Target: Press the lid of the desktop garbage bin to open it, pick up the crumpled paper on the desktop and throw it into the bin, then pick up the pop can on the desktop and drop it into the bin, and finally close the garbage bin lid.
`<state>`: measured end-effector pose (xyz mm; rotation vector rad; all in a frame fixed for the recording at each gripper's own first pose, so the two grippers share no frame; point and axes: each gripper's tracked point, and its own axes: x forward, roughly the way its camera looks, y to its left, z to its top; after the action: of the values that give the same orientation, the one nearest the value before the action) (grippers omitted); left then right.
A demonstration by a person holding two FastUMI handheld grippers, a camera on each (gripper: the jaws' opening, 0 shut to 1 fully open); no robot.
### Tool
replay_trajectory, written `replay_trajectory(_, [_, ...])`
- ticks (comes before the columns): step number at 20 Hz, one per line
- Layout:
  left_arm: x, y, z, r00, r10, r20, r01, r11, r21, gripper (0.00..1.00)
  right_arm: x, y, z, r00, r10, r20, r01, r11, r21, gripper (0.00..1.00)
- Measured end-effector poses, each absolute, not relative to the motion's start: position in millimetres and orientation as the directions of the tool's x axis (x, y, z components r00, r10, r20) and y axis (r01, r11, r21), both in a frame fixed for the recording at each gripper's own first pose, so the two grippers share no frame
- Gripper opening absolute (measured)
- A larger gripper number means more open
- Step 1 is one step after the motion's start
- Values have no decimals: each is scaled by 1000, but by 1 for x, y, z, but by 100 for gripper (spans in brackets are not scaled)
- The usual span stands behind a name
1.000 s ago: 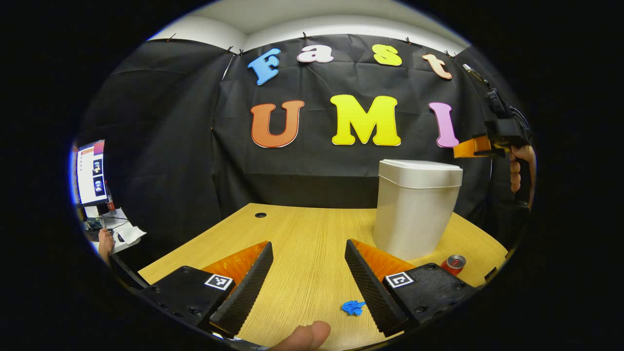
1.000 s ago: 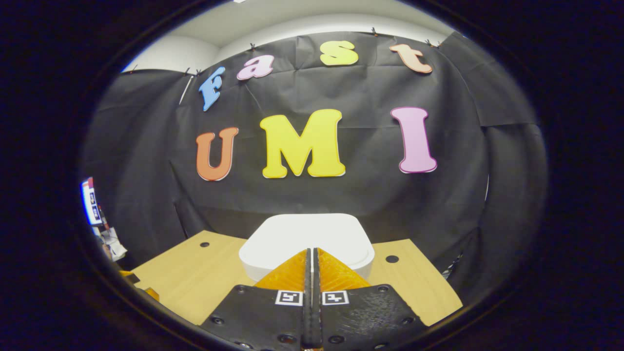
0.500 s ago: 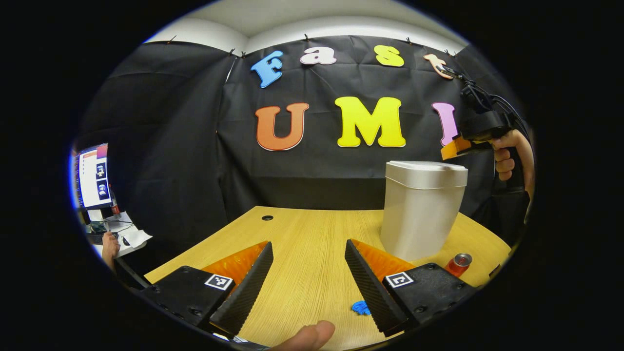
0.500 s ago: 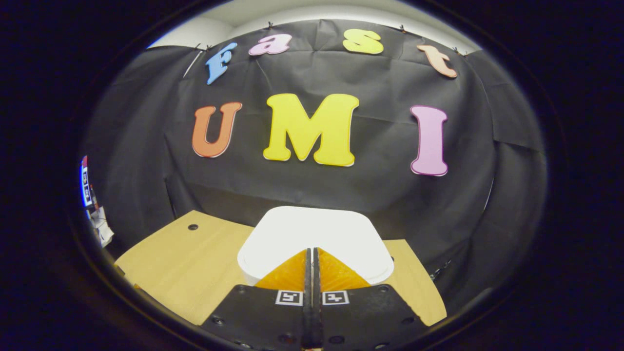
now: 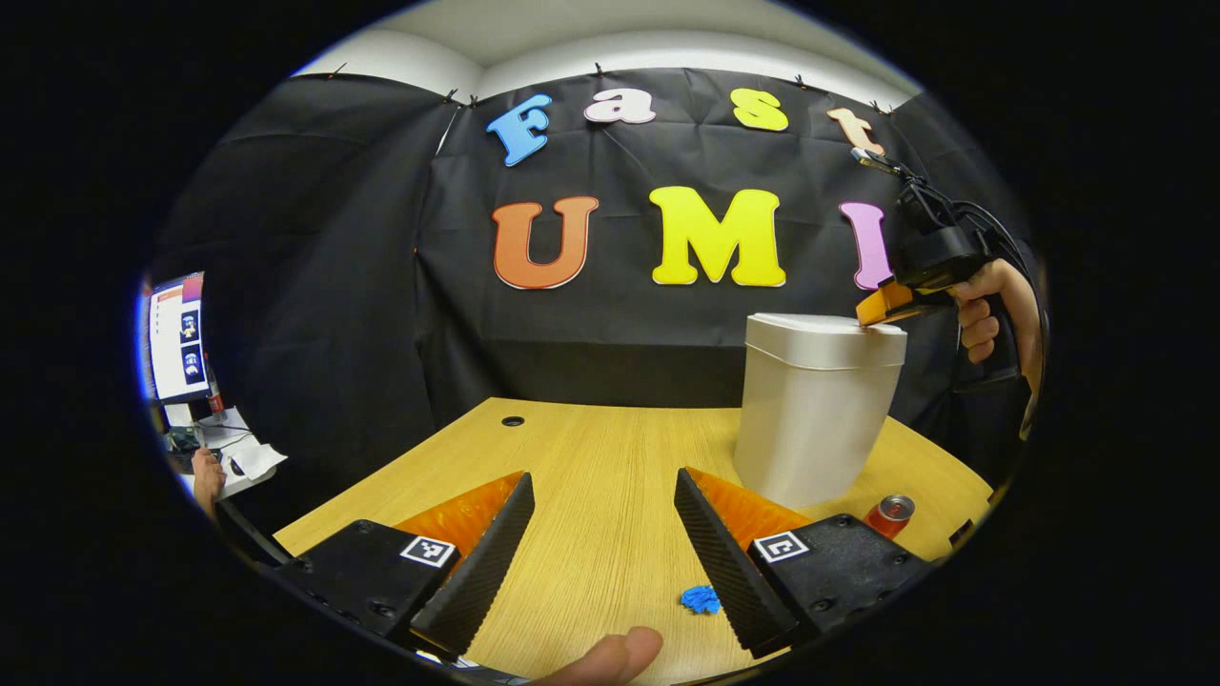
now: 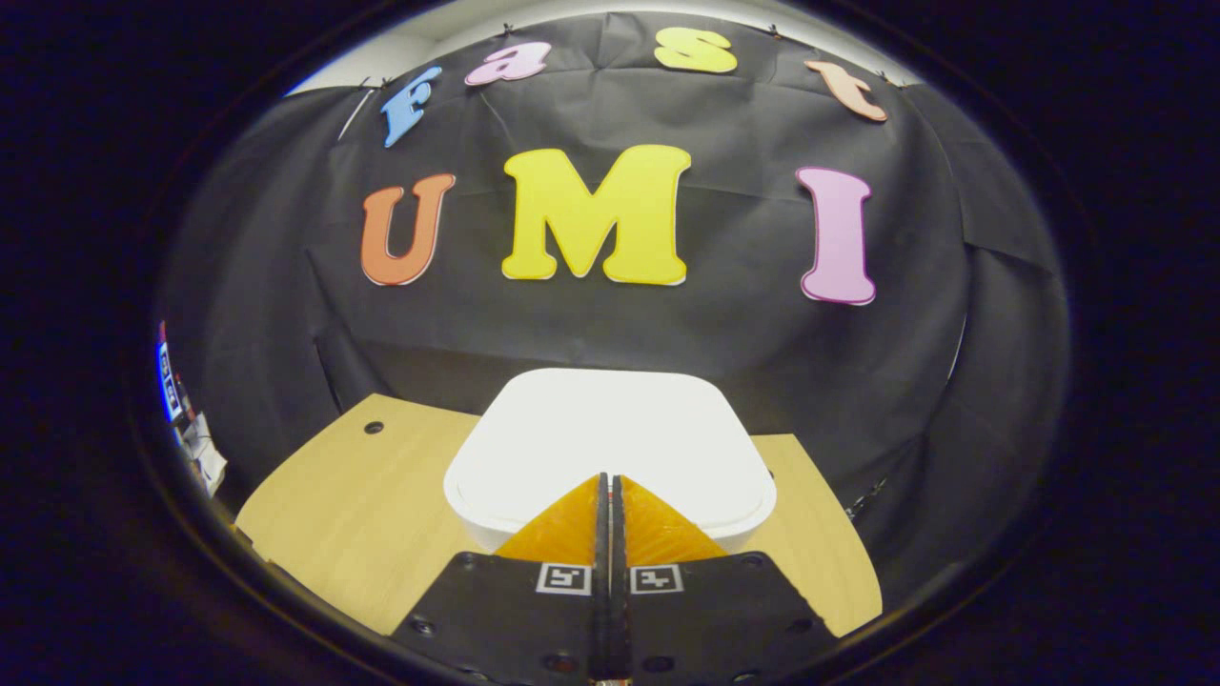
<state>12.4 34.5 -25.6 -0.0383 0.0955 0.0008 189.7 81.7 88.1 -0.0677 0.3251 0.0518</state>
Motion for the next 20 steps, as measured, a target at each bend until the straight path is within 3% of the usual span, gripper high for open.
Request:
replay_trajectory(2, [13, 34, -24, 996, 0, -91, -4, 999, -34, 98, 177, 84, 81, 936, 71, -346, -93, 995, -48, 0])
replay_trajectory(8, [11, 31, -23, 996, -6, -84, 4, 1000, -21, 98, 168, 78, 115, 973, 63, -221, -76, 996, -51, 0])
replay_trajectory(16, [14, 30, -28, 995, -10, -101, 8, 1000, -20, 98, 192, 84, 85, 939, 66, -338, -92, 994, -61, 0])
replay_trajectory(20, [13, 34, -26, 995, -3, -96, 0, 999, -32, 98, 182, 79, 87, 940, 53, -336, -84, 993, -79, 1])
